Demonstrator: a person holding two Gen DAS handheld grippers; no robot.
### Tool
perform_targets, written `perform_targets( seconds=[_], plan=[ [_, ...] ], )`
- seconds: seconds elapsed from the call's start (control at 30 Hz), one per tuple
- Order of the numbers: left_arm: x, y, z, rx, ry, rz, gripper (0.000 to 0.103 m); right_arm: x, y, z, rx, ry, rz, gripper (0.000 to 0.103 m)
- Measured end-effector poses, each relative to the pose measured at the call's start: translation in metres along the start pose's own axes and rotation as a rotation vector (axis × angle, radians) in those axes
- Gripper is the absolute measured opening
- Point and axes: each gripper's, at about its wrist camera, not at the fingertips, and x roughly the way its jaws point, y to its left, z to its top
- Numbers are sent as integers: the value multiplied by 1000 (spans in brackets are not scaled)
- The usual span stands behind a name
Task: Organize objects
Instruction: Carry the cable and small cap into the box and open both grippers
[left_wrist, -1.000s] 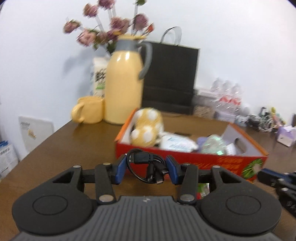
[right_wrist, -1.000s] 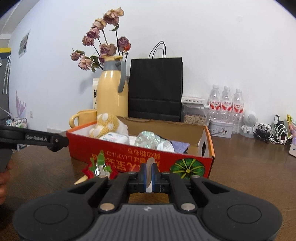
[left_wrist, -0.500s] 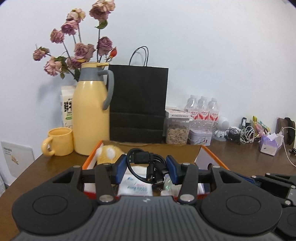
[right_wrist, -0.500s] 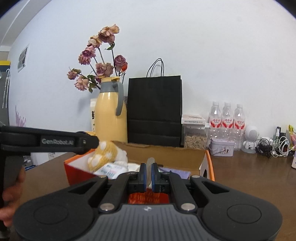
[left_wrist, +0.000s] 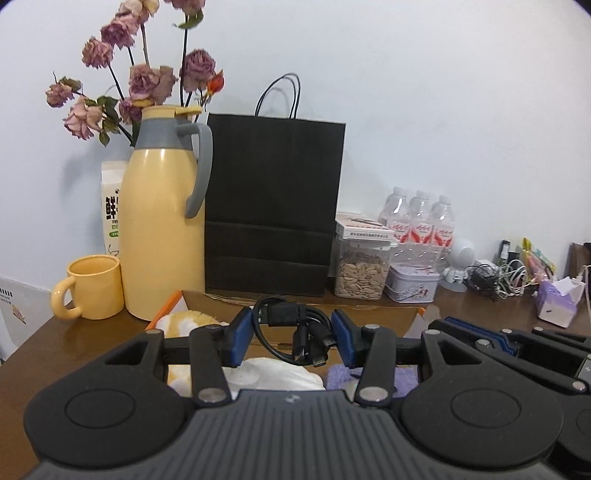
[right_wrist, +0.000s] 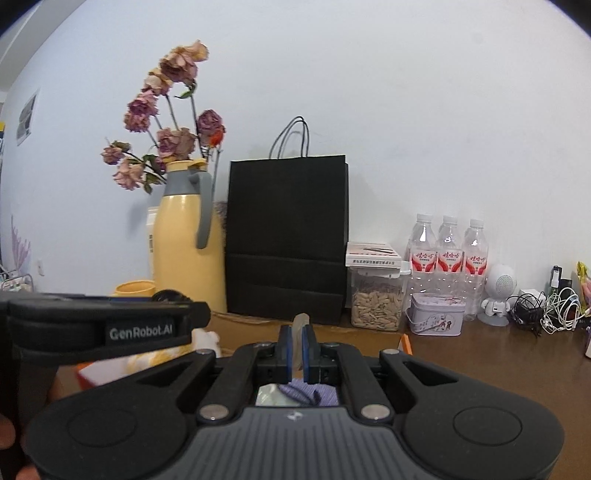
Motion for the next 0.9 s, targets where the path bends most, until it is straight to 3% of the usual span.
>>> perform_targets(
  seconds=[0.23, 0.43, 0.5, 0.57, 0.6, 0.63, 0.73, 0.9],
  plan=[
    [32, 10, -9, 3, 61, 11, 47, 31, -14, -13, 35, 57, -2, 4],
    [30, 10, -13, 16, 52, 8, 49, 35, -11, -19, 26, 74, -2, 5],
    [27, 10, -13, 21, 34, 19, 61, 36, -10, -20, 23, 82, -5, 7],
    [23, 10, -14, 23, 6, 31, 96, 35, -11, -22, 26, 92, -5, 10],
    [20, 10, -15, 26, -16, 34, 102, 35, -11, -23, 28, 96, -7, 23],
    [17, 10, -16, 30, -44, 31, 103, 34, -12, -24, 32, 101, -5, 45],
    [13, 9, -18, 38, -70, 35, 103, 30, -13, -26, 42, 93, -15, 89],
    [14, 12, -19, 36, -65, 44, 103, 24, -11, -26, 36, 67, -27, 100]
  ],
)
